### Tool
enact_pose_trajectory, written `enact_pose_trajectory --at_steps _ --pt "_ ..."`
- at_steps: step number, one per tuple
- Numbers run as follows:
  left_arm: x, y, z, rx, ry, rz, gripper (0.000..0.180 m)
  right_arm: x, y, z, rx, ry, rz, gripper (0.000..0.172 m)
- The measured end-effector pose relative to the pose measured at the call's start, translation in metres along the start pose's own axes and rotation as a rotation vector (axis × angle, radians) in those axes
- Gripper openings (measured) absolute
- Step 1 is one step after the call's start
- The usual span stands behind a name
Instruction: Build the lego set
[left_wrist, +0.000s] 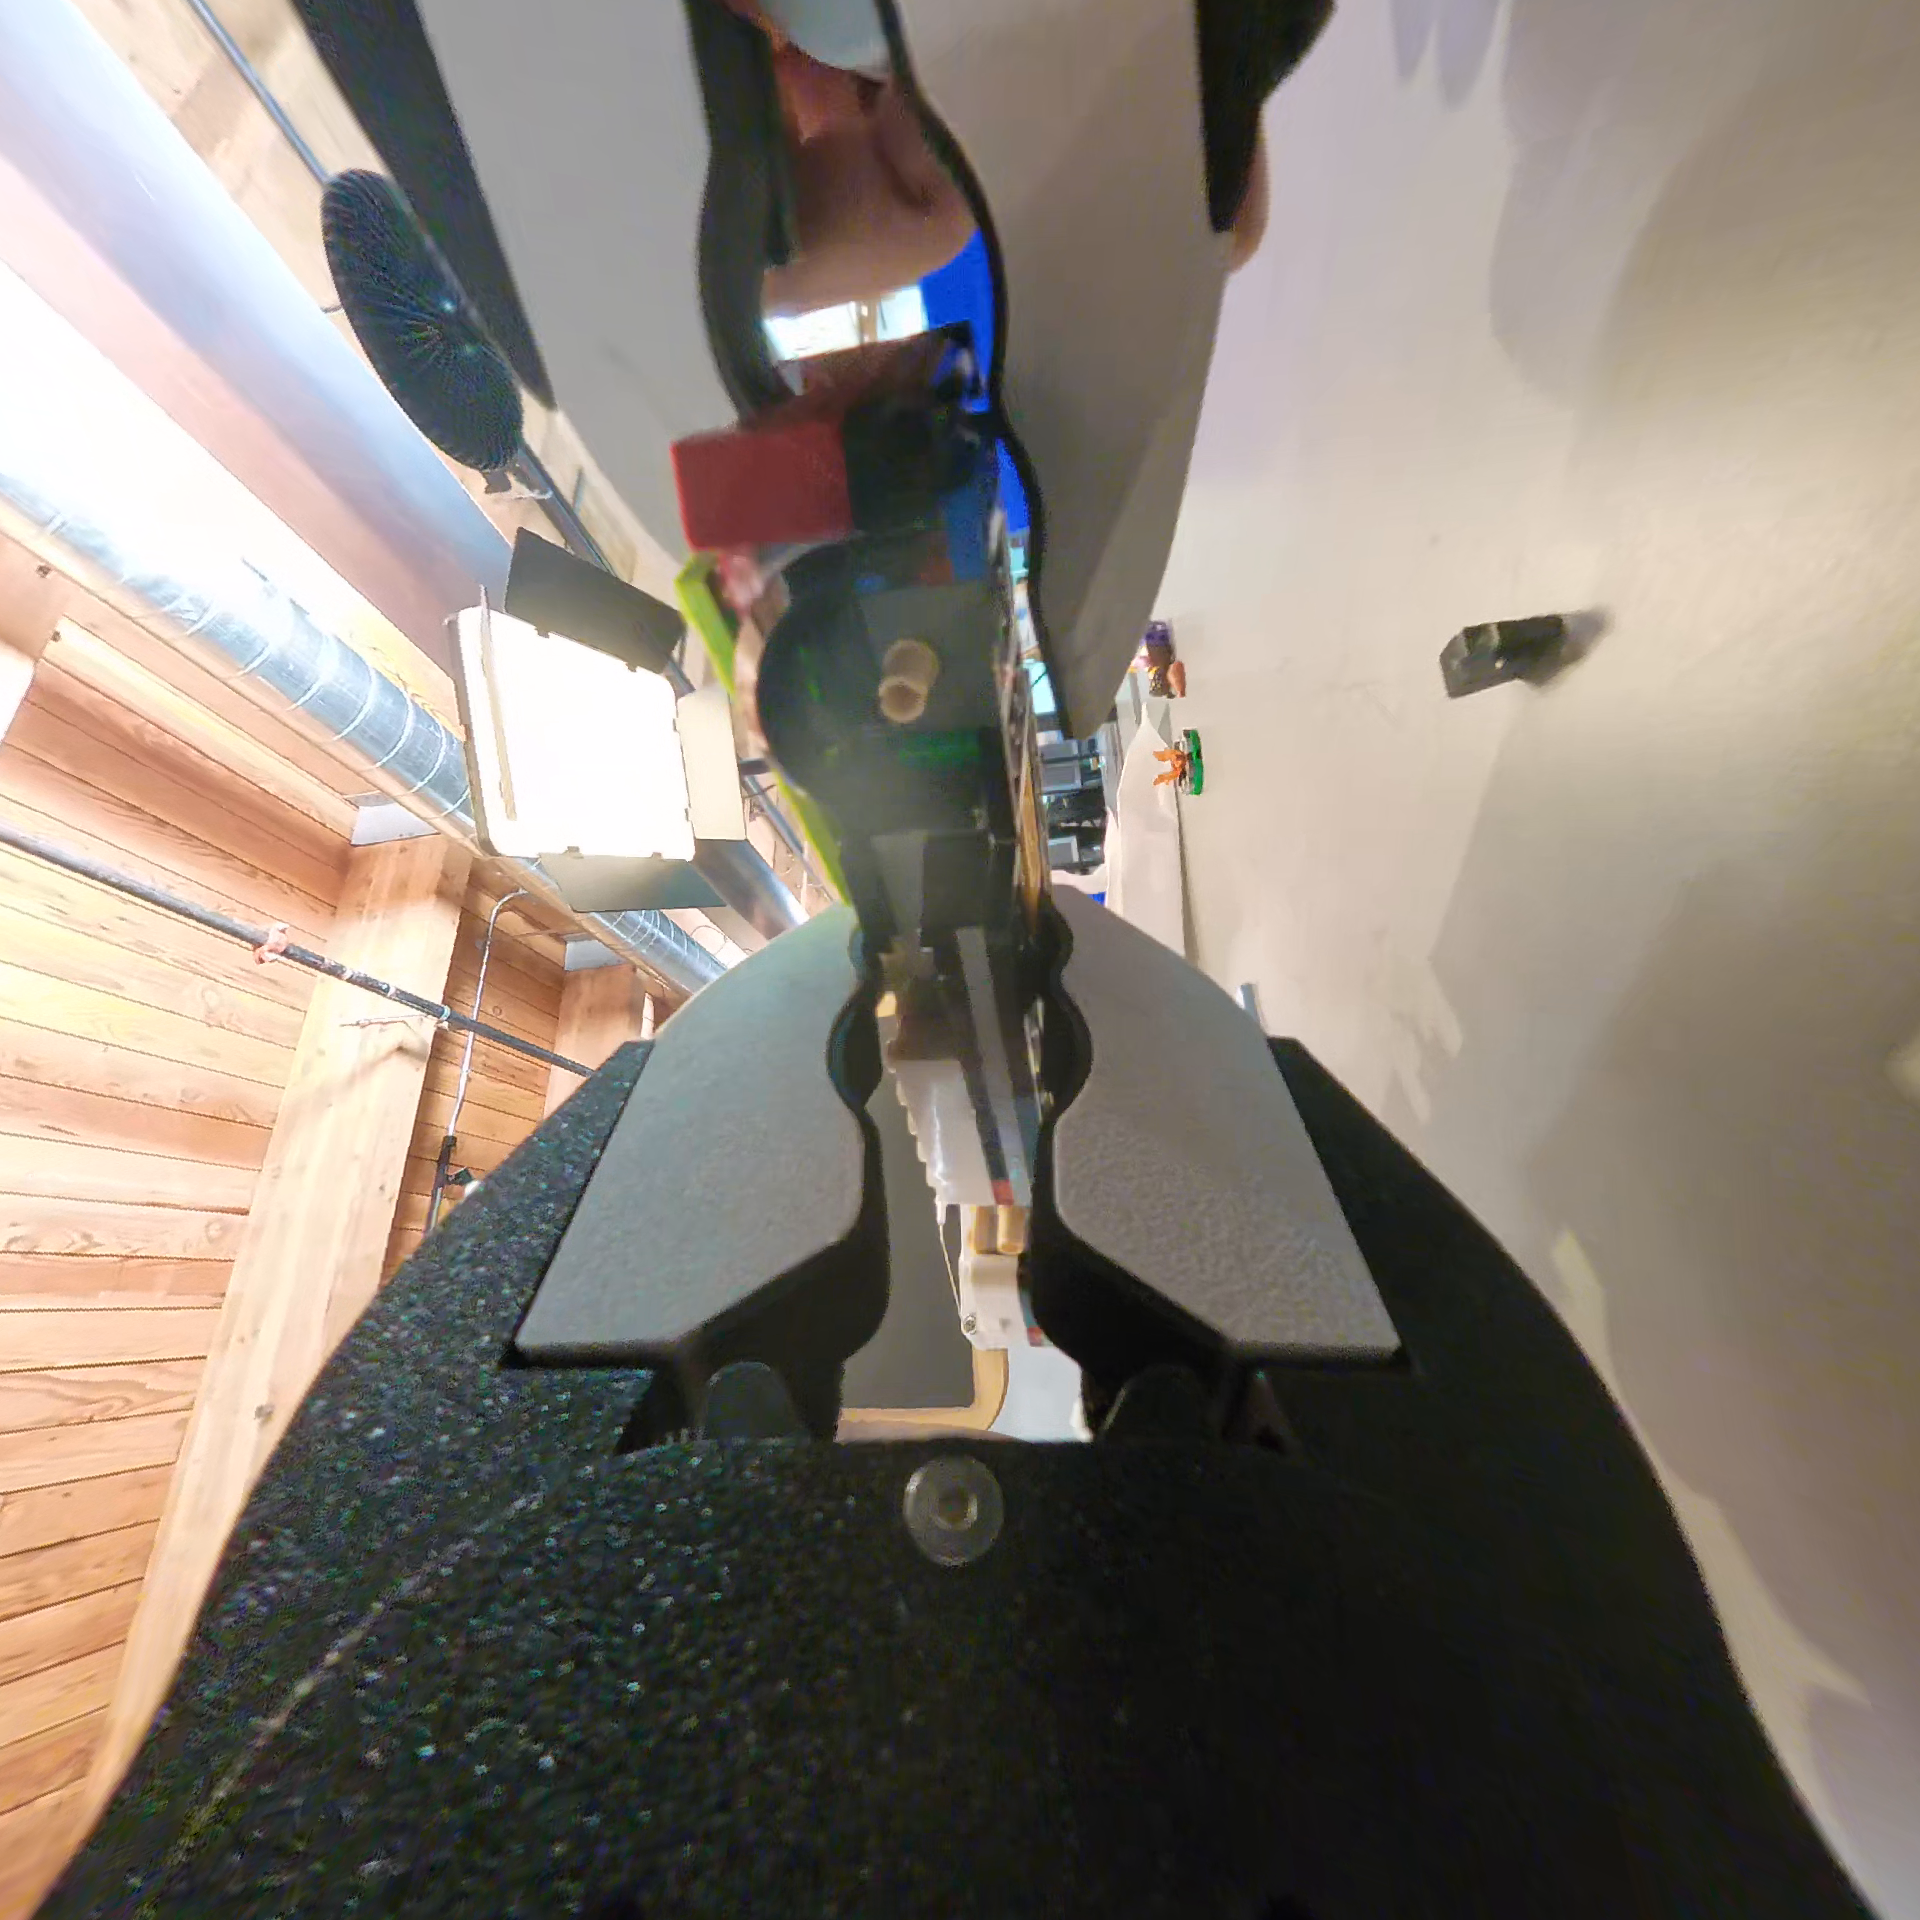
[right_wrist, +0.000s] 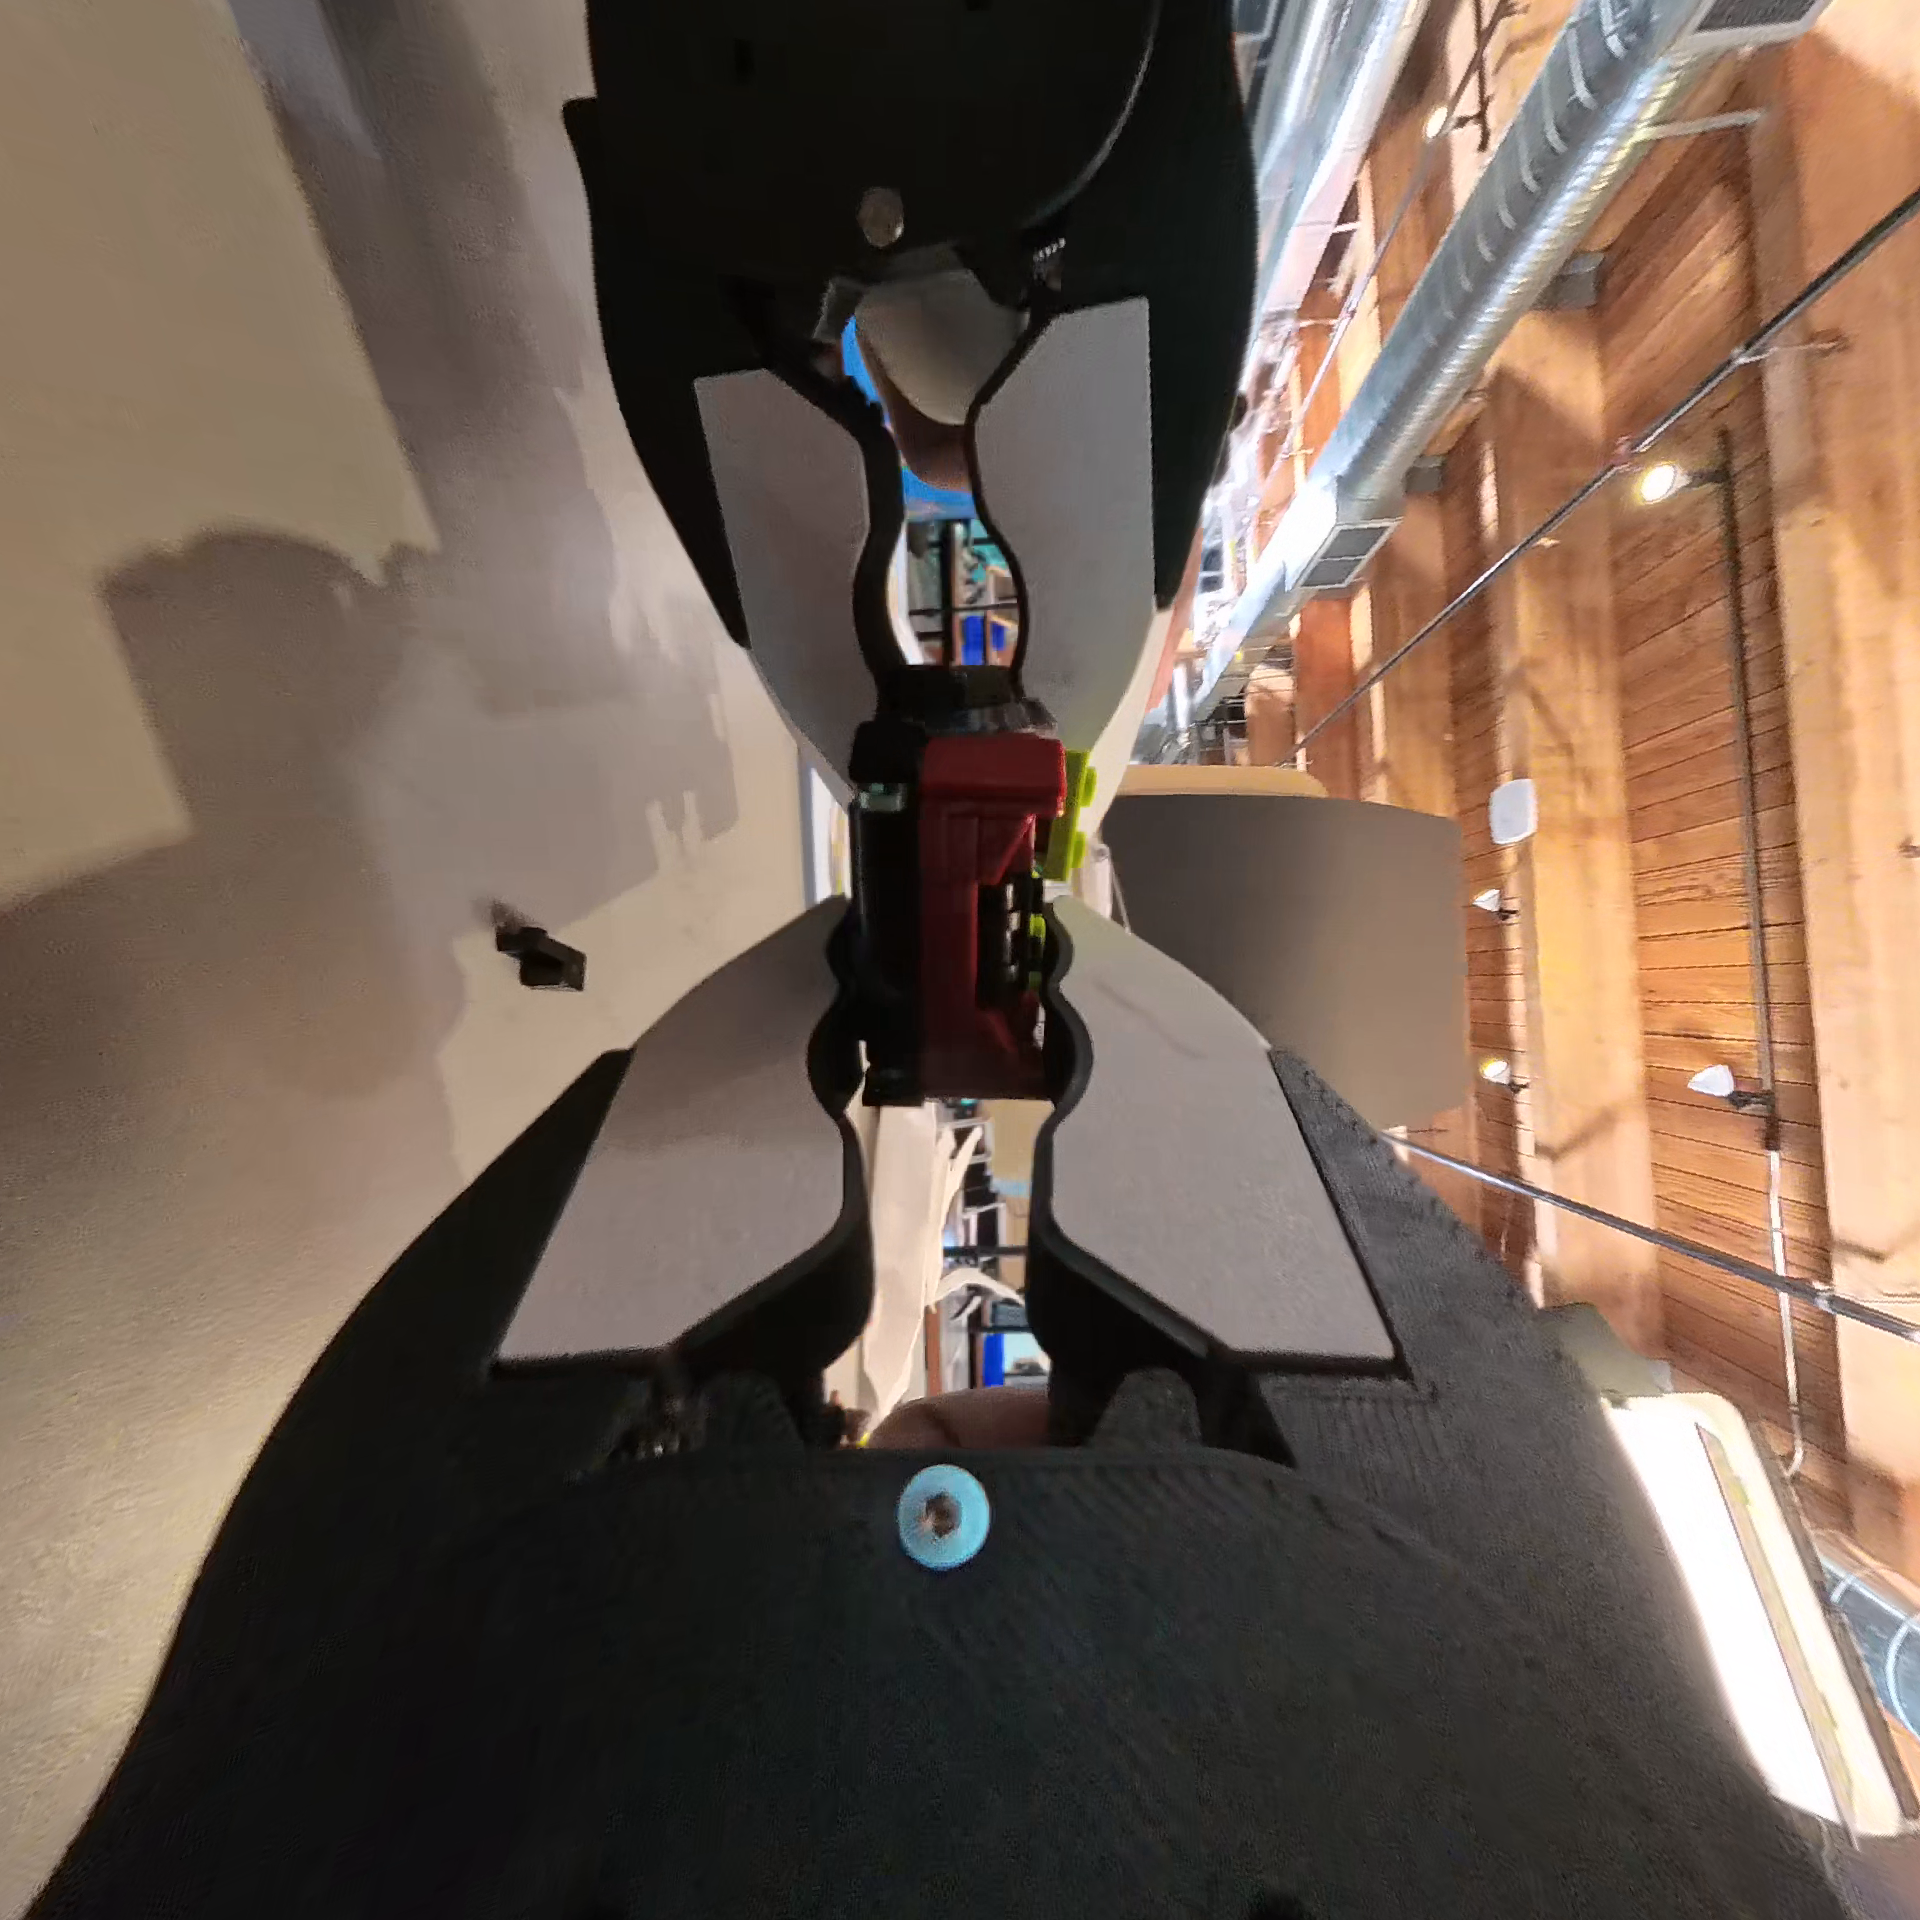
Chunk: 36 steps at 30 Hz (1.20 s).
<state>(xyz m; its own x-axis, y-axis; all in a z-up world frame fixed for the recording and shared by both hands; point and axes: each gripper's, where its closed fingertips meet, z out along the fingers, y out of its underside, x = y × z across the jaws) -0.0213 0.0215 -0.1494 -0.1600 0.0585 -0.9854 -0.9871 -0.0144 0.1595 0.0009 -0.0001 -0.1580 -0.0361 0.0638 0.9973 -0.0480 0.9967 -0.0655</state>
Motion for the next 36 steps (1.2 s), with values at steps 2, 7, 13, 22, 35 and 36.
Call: enact_pose_trajectory --at_steps 2,7,13,22,35,36 --pt "-0.001 0.0 0.0 0.004 -0.004 -0.023 0.03 0.0 0.0 0.0 0.008 0.014 -0.005 0.03" --pt "0.004 0.006 0.002 -0.016 0.042 -0.078 0.035 -0.002 -0.001 -0.001 0.04 0.017 -0.026 0.03" --pt "0.009 0.005 0.001 -0.007 0.069 -0.075 0.034 -0.003 -0.006 -0.001 0.075 0.021 -0.045 0.03" --pt "0.019 0.008 0.003 -0.024 0.097 -0.093 0.036 -0.009 -0.004 -0.001 0.095 -0.017 -0.08 0.029" --pt "0.02 0.006 0.003 0.006 0.104 -0.146 0.053 -0.006 -0.016 -0.003 0.181 -0.021 -0.143 0.029" --pt "0.02 0.005 0.003 0.013 0.103 -0.15 0.055 -0.006 -0.017 -0.003 0.188 -0.021 -0.152 0.029"
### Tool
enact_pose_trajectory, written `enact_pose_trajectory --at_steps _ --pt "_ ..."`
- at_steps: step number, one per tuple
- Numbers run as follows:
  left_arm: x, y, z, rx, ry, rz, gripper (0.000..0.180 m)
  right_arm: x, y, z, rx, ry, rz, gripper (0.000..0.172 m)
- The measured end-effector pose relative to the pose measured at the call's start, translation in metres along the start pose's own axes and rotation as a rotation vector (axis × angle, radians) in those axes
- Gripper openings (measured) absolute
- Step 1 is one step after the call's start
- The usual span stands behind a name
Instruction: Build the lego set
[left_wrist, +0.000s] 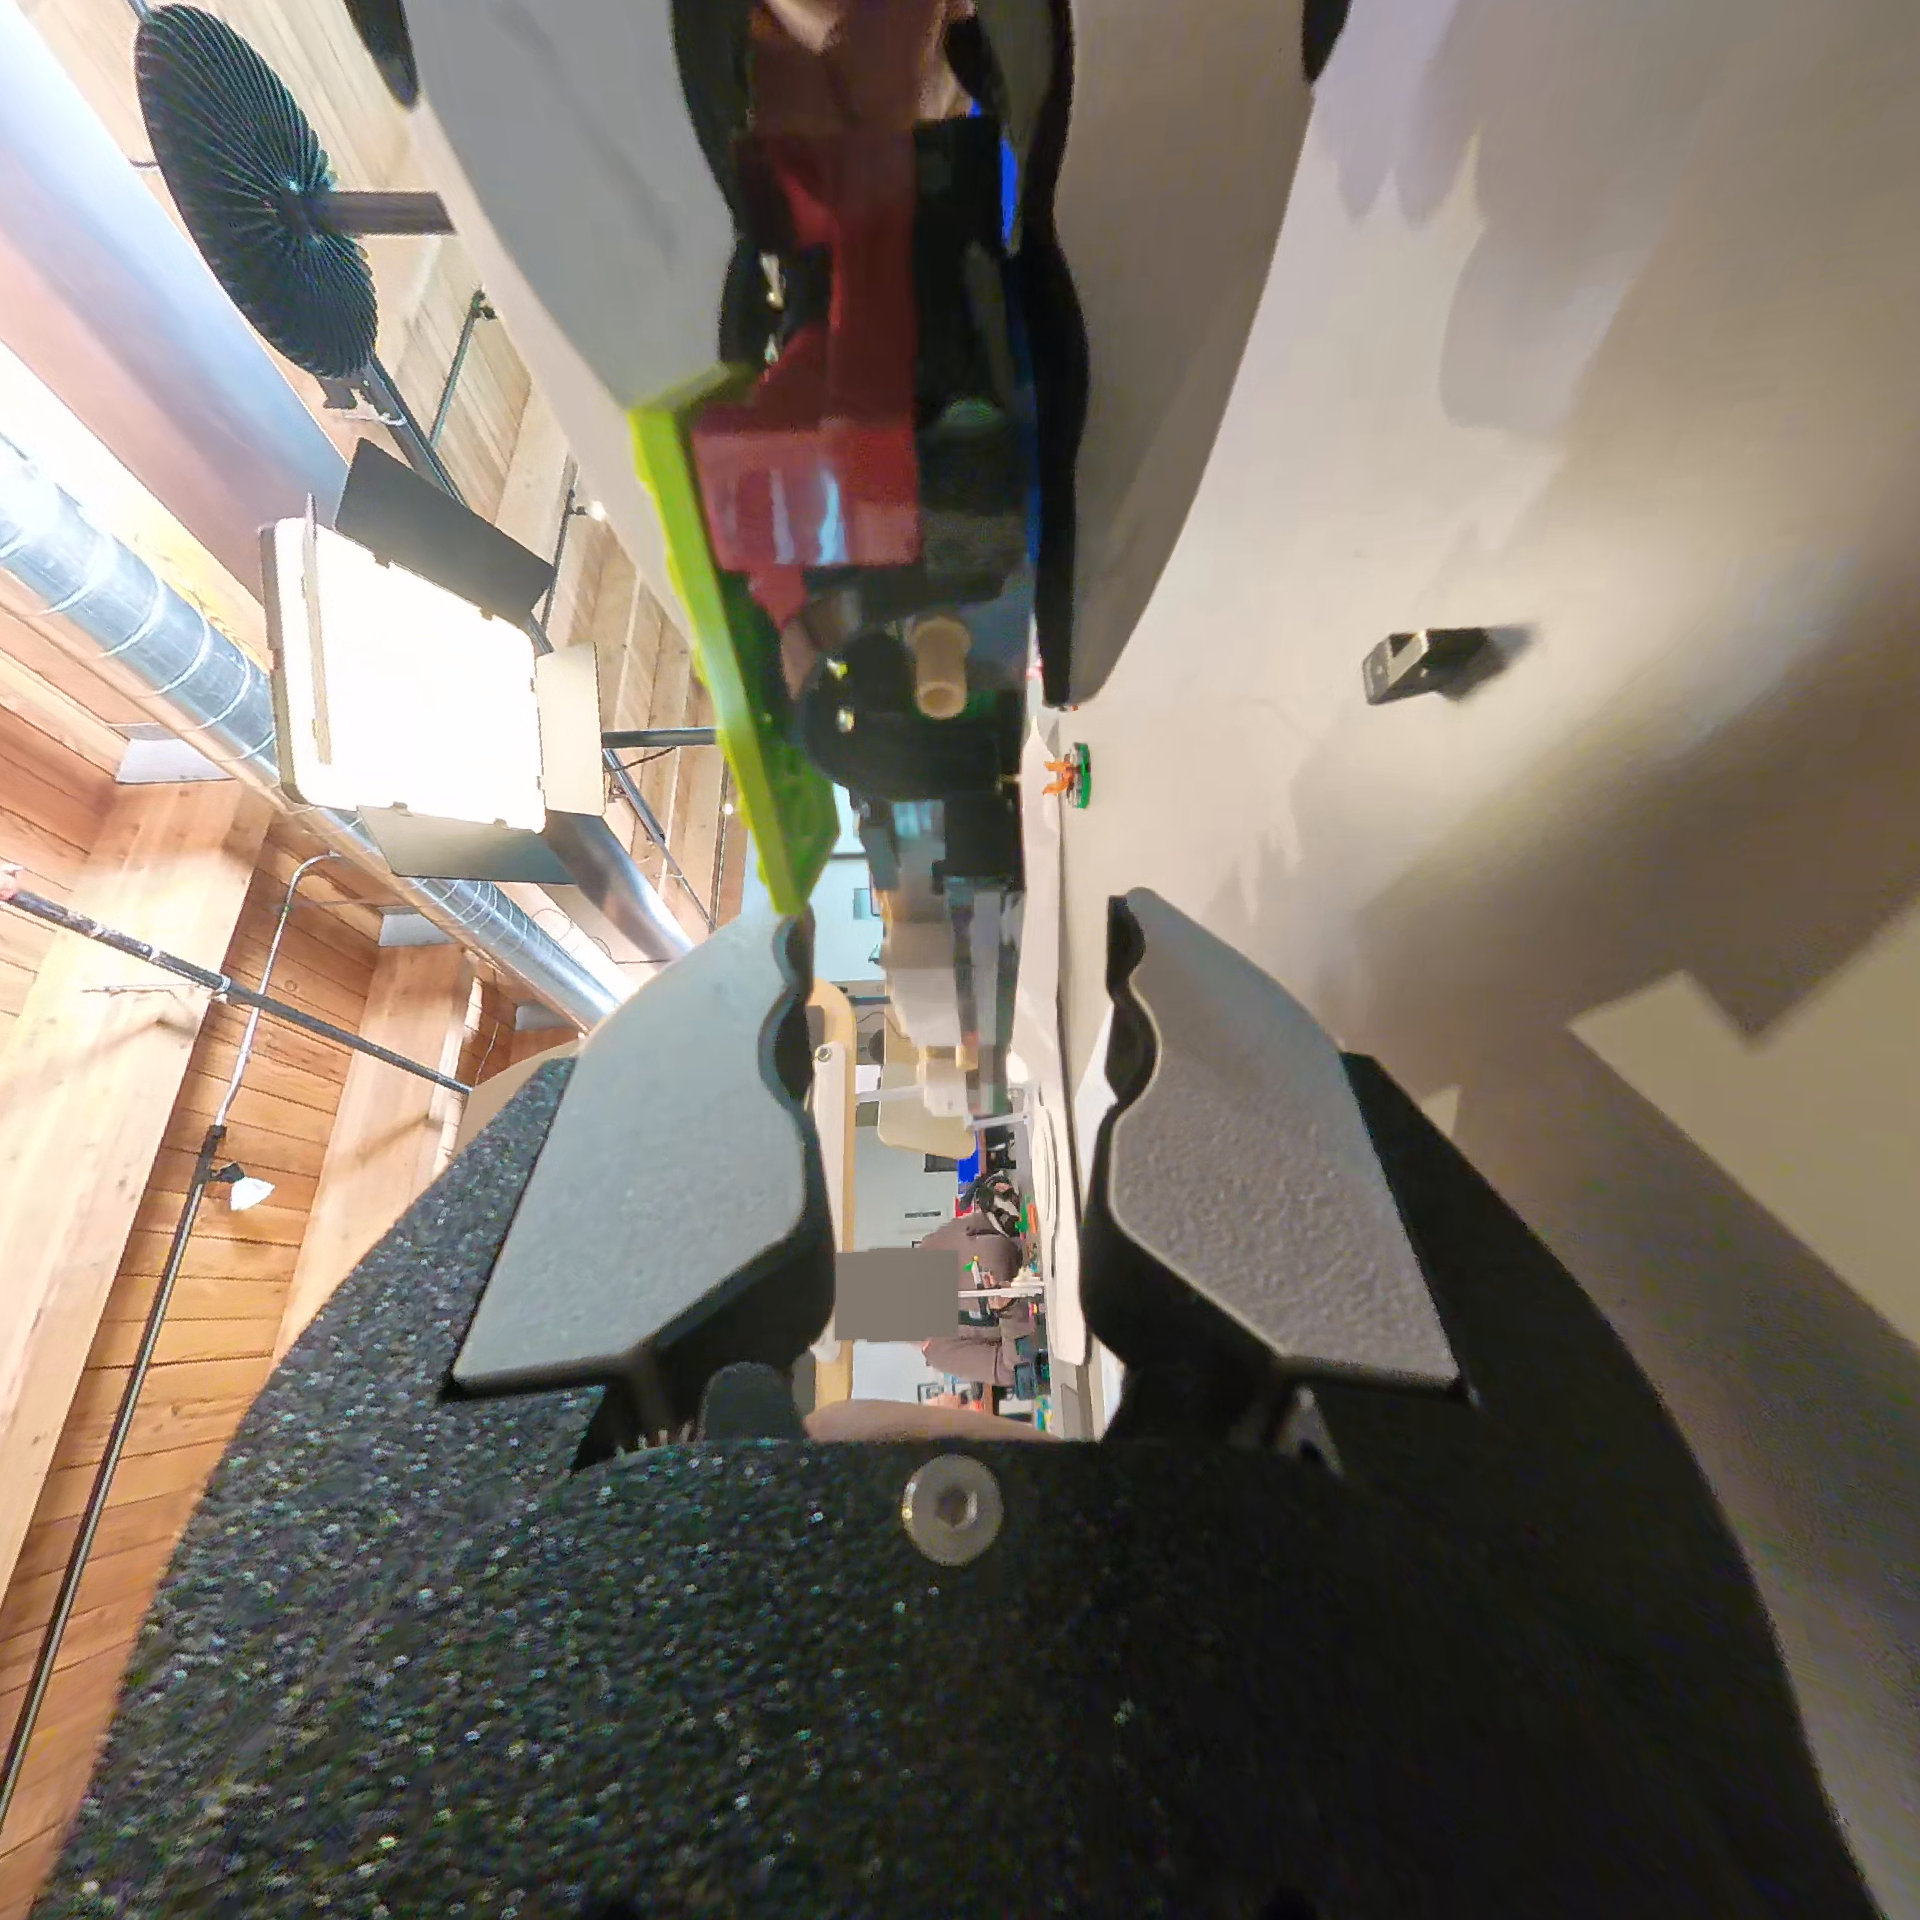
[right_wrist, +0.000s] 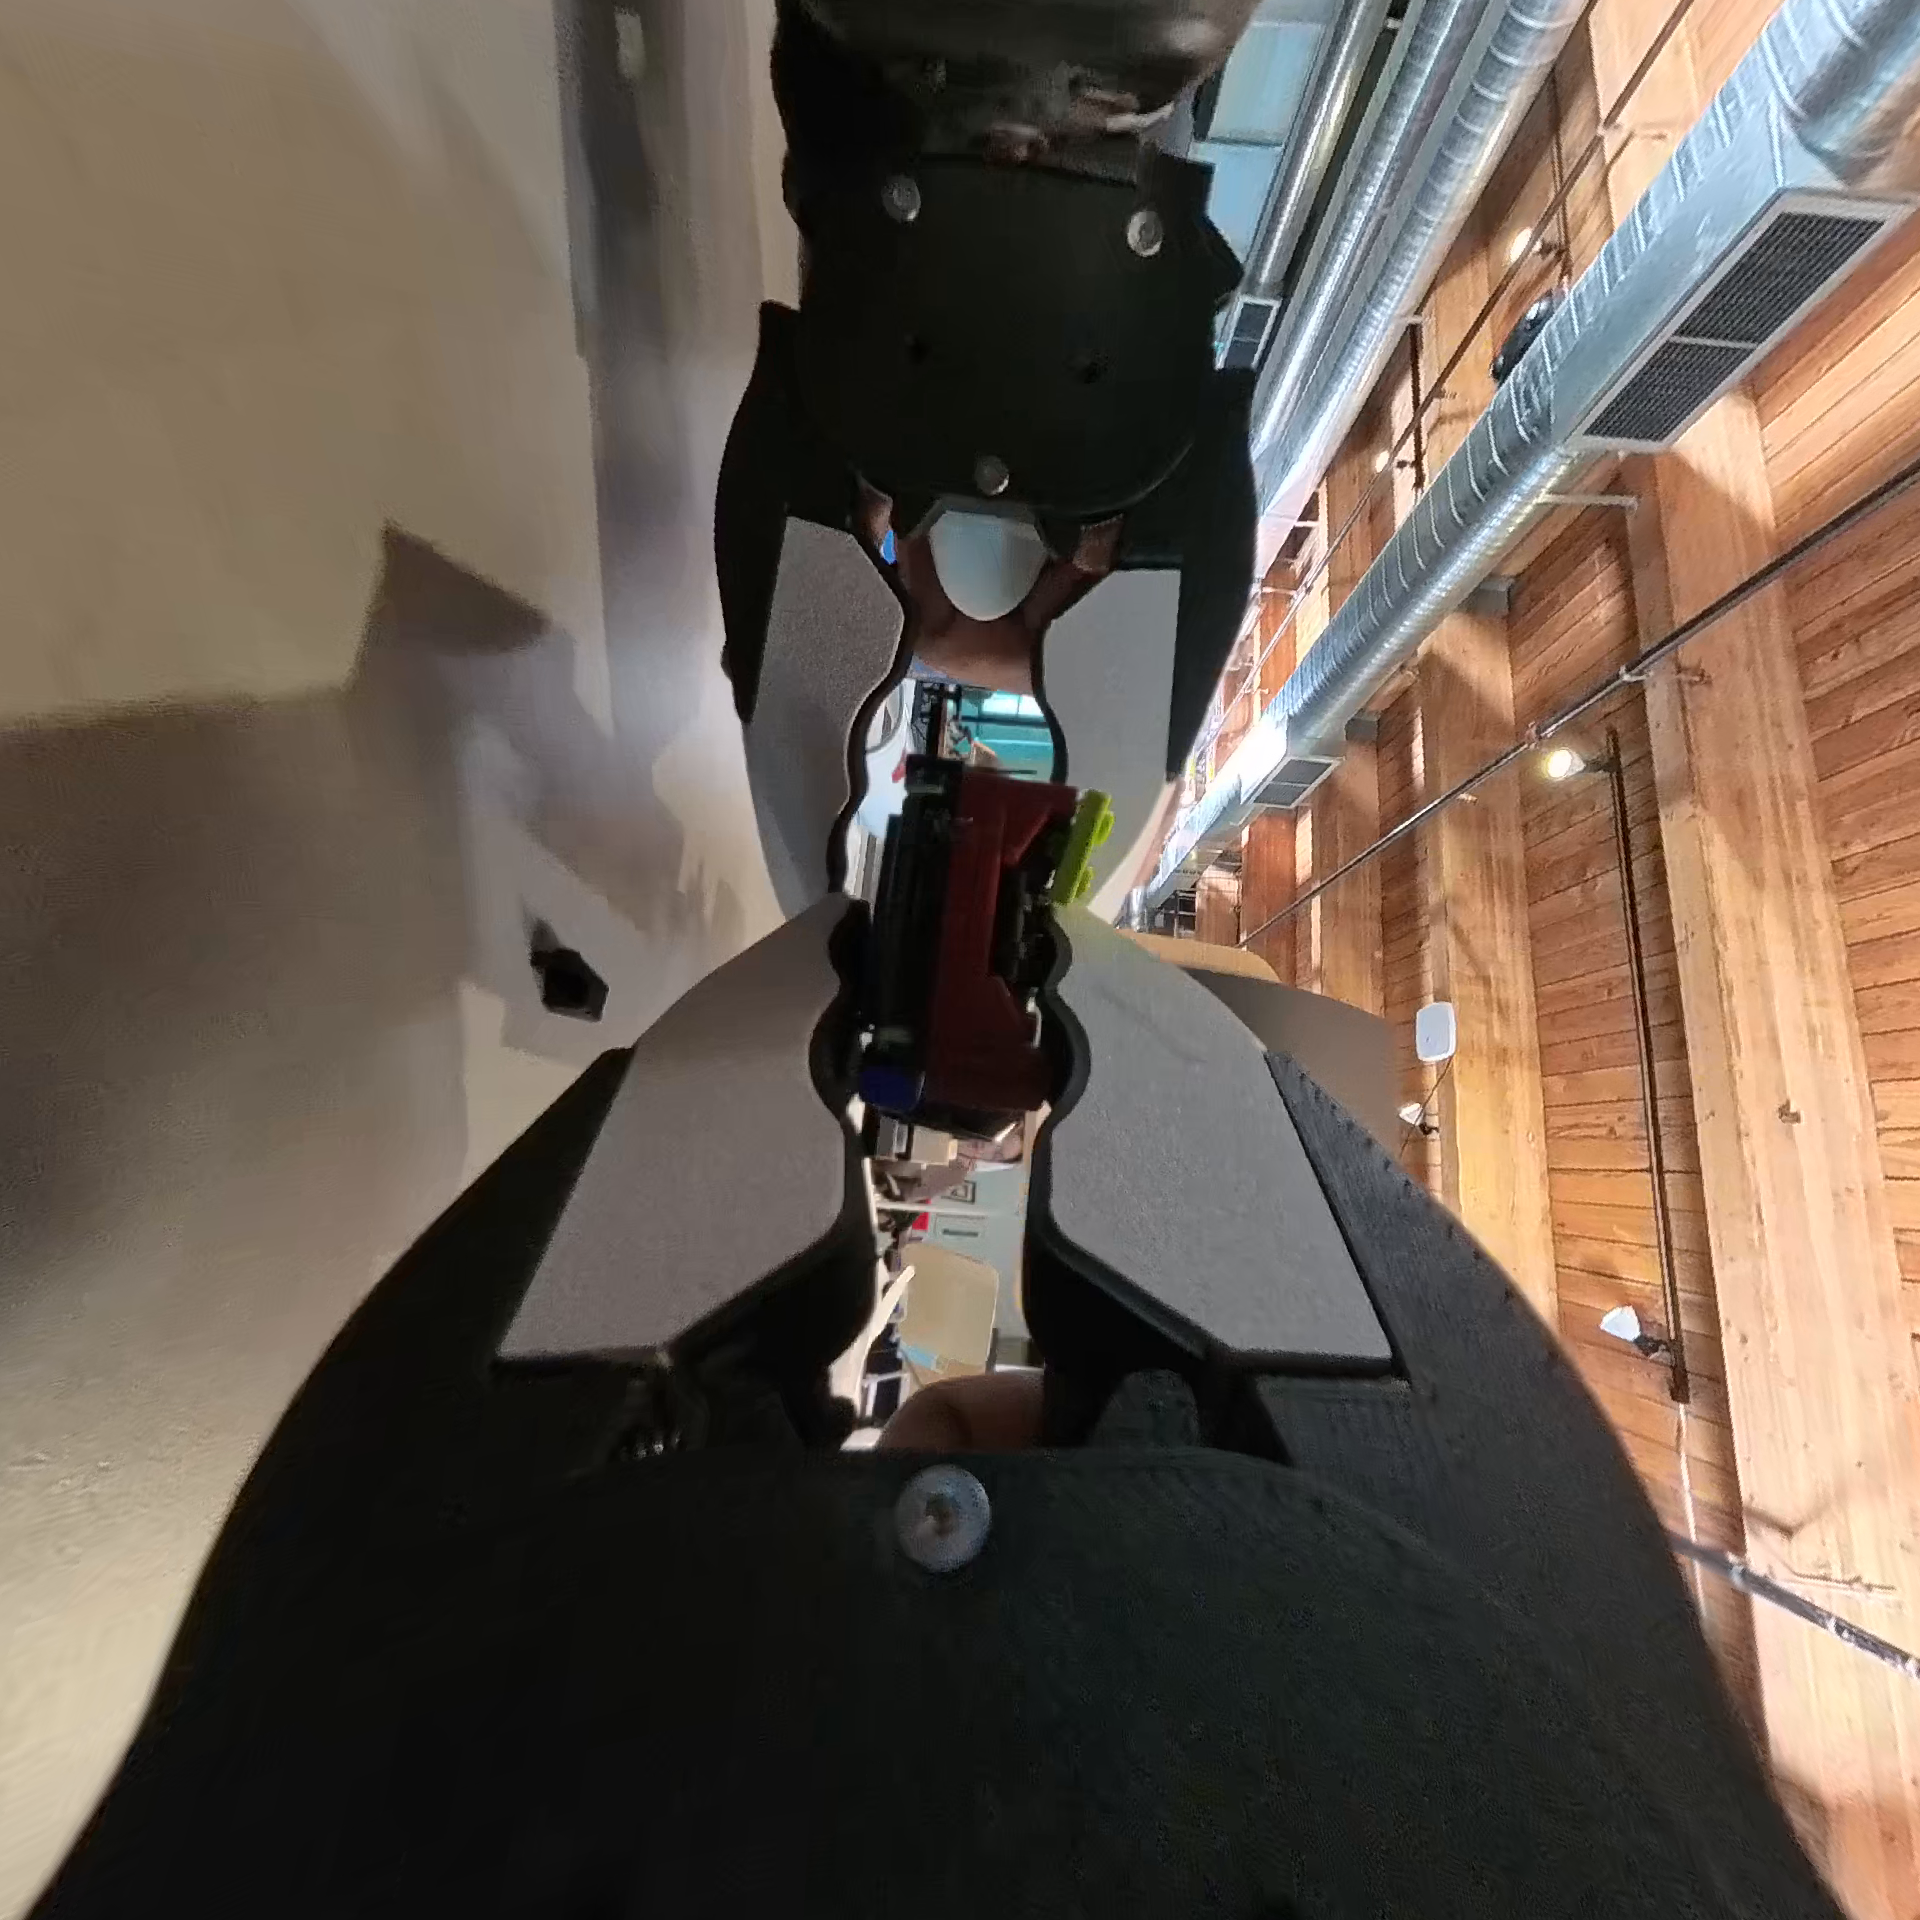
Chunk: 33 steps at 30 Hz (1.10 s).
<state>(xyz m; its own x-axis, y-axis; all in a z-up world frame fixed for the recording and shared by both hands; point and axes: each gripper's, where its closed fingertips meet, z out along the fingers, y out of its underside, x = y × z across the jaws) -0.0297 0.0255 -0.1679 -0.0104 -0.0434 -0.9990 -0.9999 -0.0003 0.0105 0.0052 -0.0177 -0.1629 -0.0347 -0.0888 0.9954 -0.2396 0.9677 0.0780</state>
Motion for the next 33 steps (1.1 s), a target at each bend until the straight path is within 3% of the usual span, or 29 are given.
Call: enact_pose_trajectory --at_steps 7,11,23,25,33 --pt "0.004 -0.009 -0.001 0.034 0.034 -0.011 0.057 0.006 -0.014 0.003 0.073 0.012 -0.036 0.029" --pt "-0.001 -0.008 -0.003 0.021 0.009 0.01 0.025 0.003 -0.016 0.005 0.079 -0.009 -0.035 0.03" --pt "0.006 -0.003 -0.003 -0.024 0.073 0.022 0.024 -0.006 0.002 0.003 -0.036 -0.021 -0.012 0.032" --pt "0.005 -0.001 -0.003 -0.036 0.07 0.036 0.024 -0.003 0.004 -0.001 -0.038 -0.013 -0.005 0.042" --pt "0.01 0.008 -0.001 -0.08 0.078 0.088 0.025 0.002 0.002 -0.024 0.017 -0.155 0.147 0.04"
